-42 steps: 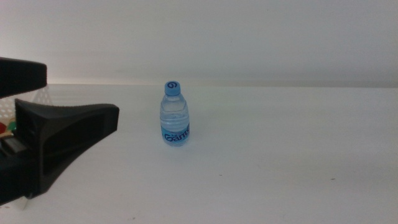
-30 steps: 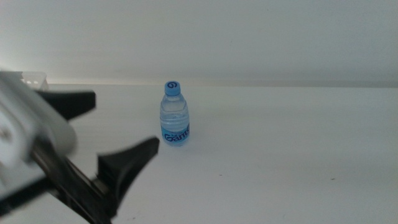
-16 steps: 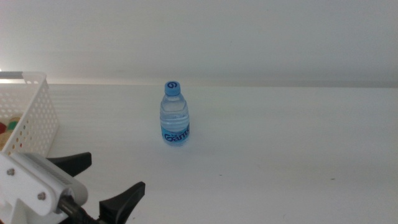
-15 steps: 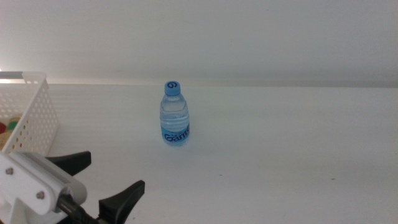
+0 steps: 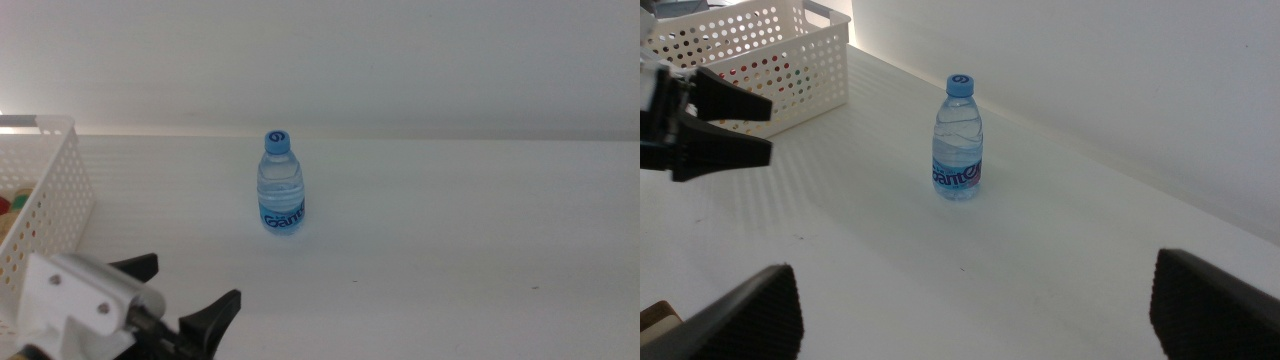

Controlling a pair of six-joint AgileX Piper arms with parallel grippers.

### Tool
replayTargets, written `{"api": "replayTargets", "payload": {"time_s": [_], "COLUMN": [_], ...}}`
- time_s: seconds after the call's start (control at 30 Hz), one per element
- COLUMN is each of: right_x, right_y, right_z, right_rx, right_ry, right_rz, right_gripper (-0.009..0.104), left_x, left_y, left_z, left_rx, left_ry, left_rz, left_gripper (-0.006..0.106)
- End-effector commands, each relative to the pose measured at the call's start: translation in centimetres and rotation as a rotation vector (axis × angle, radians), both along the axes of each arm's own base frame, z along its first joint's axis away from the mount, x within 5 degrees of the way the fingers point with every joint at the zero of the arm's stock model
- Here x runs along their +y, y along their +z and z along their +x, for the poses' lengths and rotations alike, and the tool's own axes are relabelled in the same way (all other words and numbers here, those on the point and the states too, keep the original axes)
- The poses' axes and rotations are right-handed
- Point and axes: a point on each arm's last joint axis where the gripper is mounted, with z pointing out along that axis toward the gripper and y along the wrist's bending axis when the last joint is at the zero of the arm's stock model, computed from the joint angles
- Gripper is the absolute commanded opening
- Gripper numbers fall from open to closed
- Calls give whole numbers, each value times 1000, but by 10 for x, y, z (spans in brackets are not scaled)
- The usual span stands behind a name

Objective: Use arms to grab the bottles and put them into the dustbin to the left of the table.

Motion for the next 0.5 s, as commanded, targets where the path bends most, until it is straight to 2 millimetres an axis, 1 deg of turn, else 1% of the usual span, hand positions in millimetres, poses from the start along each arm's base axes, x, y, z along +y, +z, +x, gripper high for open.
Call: {"api": "replayTargets", "payload": {"time_s": [0.0,0.3,0.47], "right_x": [0,0,0], "right_y": [1,1,1], "right_z": [0,0,0], "right_rx": [-21,-21,-21], "right_ry": [1,1,1], "right_rz": [-1,-1,-1], "right_gripper": [93,93,93], "left_x": [-3,-14,-19], "left_y": [-2,-27,-40], "left_z": [9,36,49], "left_rx": [-39,-133,-170], "left_ry": [39,53,89], "left_rz": [-58,38,32], "left_gripper": [94,94,94]}}
